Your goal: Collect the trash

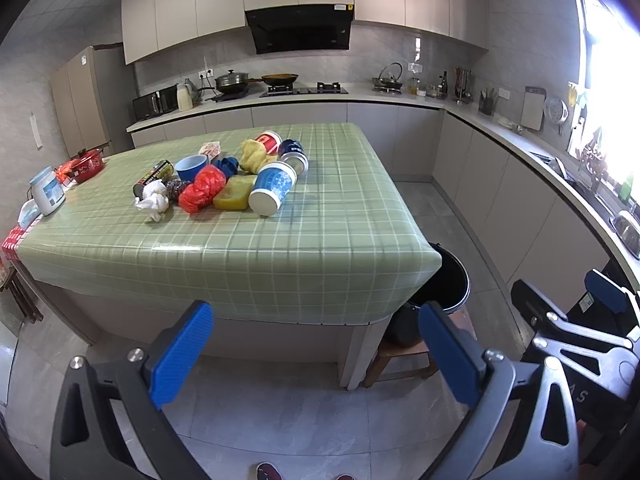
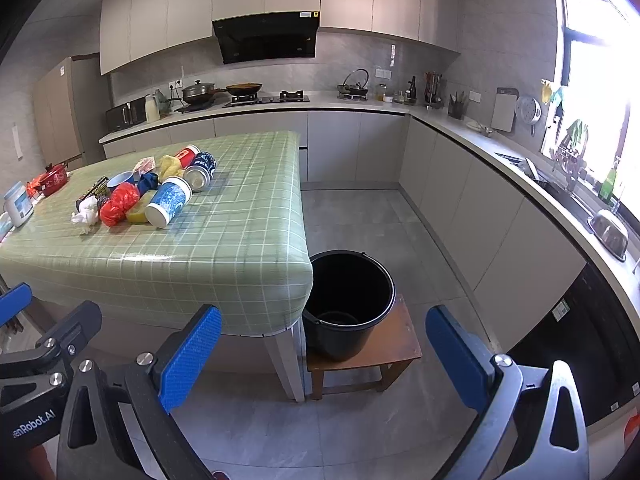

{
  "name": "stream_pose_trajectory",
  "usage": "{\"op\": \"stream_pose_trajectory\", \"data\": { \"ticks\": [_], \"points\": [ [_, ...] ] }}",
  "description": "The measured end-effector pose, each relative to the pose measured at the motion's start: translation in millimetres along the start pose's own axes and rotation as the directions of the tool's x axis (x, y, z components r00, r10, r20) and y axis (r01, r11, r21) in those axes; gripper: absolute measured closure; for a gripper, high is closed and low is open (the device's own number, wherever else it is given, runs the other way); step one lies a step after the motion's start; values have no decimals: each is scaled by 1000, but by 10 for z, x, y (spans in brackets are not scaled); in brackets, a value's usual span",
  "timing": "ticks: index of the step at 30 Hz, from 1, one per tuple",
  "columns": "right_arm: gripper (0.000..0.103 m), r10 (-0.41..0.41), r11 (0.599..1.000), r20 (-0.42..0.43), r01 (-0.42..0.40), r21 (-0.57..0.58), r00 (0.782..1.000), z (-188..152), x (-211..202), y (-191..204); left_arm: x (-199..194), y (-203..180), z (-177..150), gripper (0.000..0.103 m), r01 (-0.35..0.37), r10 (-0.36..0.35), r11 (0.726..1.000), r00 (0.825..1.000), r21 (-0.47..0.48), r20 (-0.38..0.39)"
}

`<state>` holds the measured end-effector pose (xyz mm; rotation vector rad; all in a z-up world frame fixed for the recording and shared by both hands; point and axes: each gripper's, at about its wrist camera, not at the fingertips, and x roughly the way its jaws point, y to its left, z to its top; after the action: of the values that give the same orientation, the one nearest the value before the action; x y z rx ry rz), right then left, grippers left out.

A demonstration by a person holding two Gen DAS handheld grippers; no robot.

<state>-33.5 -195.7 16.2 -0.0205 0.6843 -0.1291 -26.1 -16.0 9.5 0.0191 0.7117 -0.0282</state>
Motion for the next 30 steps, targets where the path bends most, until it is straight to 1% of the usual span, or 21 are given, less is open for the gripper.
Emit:
{"op": "stream_pose_trajectory", "data": {
  "ticks": [1,21,23,30],
  "points": [
    [0,0,1000,-1,0,-5,1000,6,20,81,13,16,-6,0,0,0,1000,1000,-1,0],
    [0,4,1000,-1,-4,-2,1000,66,46,102,13,106,-7,0,-5,5,1000,1000,10,2],
    [0,5,1000,0,-5,-4,1000,59,52,87,21,41,21,0,-11,11,1000,1000,9,1],
    [0,3,1000,-2,-3,-3,1000,60,67,83,36,38,30,0,-10,10,1000,1000,4,-3]
  ]
}}
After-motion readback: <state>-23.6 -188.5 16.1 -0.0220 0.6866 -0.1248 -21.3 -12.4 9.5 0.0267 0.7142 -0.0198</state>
